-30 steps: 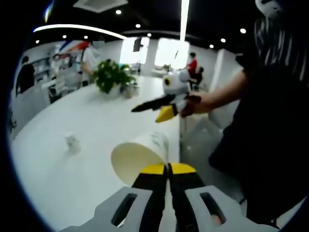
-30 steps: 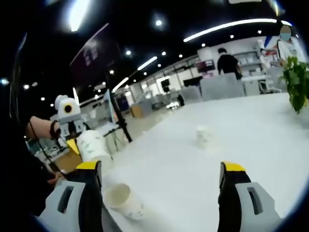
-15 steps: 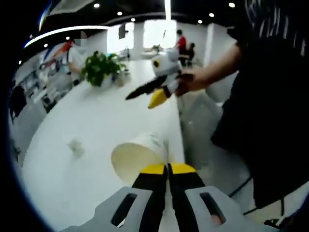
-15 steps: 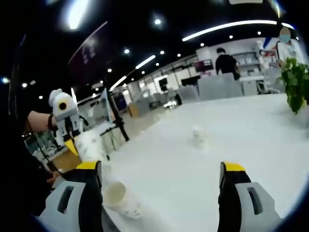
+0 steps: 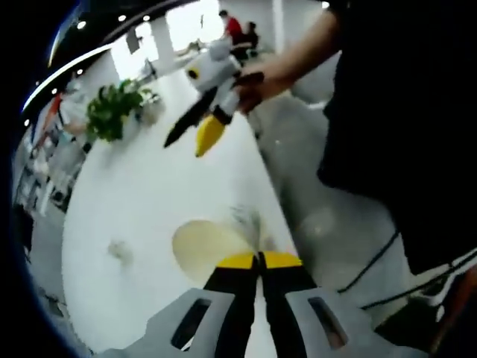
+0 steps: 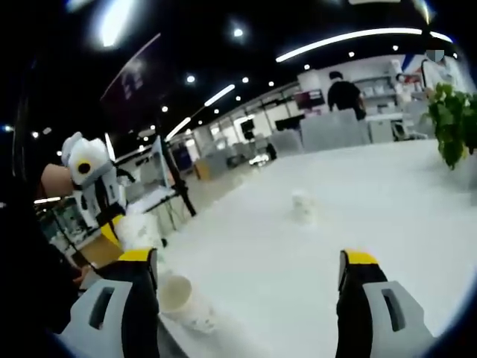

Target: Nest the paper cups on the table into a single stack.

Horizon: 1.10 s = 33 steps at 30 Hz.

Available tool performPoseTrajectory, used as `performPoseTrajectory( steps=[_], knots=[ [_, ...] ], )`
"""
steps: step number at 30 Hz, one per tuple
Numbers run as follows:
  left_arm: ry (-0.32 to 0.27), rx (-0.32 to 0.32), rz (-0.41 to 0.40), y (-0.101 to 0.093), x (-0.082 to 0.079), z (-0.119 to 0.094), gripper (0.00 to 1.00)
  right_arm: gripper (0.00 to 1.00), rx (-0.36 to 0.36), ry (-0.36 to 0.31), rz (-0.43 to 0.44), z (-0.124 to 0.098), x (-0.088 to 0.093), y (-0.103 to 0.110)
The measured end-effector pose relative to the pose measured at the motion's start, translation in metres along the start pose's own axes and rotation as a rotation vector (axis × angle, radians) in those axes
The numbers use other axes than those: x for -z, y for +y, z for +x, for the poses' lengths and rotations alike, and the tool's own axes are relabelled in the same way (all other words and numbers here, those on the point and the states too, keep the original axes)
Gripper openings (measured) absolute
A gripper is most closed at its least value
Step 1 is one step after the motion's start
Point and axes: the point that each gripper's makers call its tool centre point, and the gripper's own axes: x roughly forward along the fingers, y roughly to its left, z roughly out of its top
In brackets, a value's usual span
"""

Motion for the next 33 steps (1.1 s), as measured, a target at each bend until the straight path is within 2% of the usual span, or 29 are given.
performPoseTrajectory(
  steps=[1, 3, 4, 5, 6, 9, 11, 12, 15, 22, 25, 33],
  knots=[
    [0.019, 0.002, 0.023, 0.0, 0.002, 0.001, 0.0, 0.99, 0.001, 0.0, 0.003, -0.001, 0.001, 0.0],
    [0.089, -0.018, 0.152, 0.004, 0.006, 0.0, 0.0, 0.99, 0.005, -0.002, 0.005, -0.002, 0.001, -0.001],
    [0.105, -0.033, 0.216, 0.007, 0.004, -0.001, 0.0, 0.99, 0.007, -0.003, 0.007, -0.003, 0.002, -0.001],
    [0.099, -0.037, 0.23, 0.007, 0.002, -0.001, 0.0, 0.99, 0.014, -0.004, 0.022, -0.004, 0.006, -0.003],
    [0.135, -0.035, 0.314, 0.005, 0.001, 0.003, 0.0, 0.99, 0.014, -0.005, 0.024, -0.004, 0.006, -0.002],
    [0.161, -0.024, 0.362, 0.003, 0.006, 0.007, 0.0, 0.99, 0.014, -0.004, 0.025, -0.004, 0.006, -0.001],
    [0.16, -0.015, 0.453, 0.004, 0.005, 0.01, 0.0, 0.99, 0.013, -0.005, 0.025, -0.005, 0.006, 0.0],
    [0.168, -0.031, 0.495, 0.006, 0.004, 0.01, 0.0, 0.99, 0.013, -0.002, 0.026, -0.005, 0.007, 0.0],
    [0.162, -0.031, 0.503, 0.006, 0.002, 0.011, 0.0, 0.99, 0.013, -0.009, 0.037, -0.006, 0.006, -0.001],
    [0.217, 0.006, 0.544, 0.004, 0.013, 0.019, 0.0, 0.99, 0.016, -0.009, 0.039, -0.007, 0.006, -0.002],
    [0.223, -0.002, 0.57, 0.007, 0.011, 0.018, 0.0, 0.99, 0.018, -0.01, 0.042, -0.008, 0.007, -0.003],
    [0.242, 0.038, 0.628, 0.003, 0.014, 0.029, 0.0, 0.99, 0.026, -0.006, 0.05, -0.012, 0.011, -0.005]
  ],
)
